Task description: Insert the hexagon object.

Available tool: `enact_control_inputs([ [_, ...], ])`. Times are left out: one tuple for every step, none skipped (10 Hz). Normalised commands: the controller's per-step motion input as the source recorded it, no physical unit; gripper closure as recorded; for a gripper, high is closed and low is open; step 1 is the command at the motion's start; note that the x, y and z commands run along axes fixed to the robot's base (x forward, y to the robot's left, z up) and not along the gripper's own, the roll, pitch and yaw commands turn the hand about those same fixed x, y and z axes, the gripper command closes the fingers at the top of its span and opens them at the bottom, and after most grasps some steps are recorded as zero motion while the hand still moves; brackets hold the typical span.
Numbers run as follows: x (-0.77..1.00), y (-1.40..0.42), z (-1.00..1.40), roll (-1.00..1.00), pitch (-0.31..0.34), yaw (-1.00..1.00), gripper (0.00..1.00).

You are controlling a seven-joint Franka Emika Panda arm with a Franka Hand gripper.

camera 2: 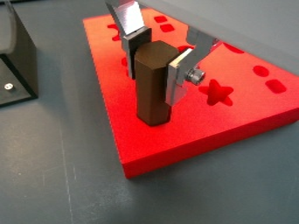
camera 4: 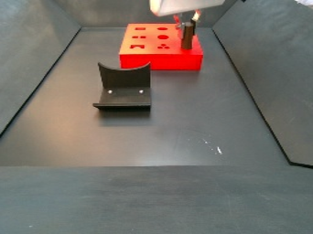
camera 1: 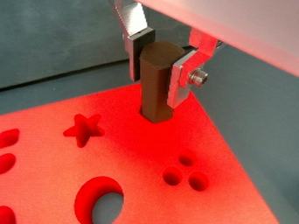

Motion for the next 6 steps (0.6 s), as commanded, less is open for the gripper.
enact_control_inputs([
  [-0.38, 0.0, -0.71, 0.0, 0.084, -0.02, 1.0],
  [-0.57, 0.0, -0.53, 0.0, 0.041, 0.0, 1.0],
  [-0.63, 0.0, -0.53, 0.0, 0.029, 0.0, 1.0],
  [-0.07, -0.03, -0.36, 0.0, -0.003, 0.0, 1.0],
  [0.0, 0.0, 0.0, -0.01, 0.0, 0.0, 1.0],
  [0.0, 0.0, 0.0, 0.0, 0.0, 0.0, 1.0],
])
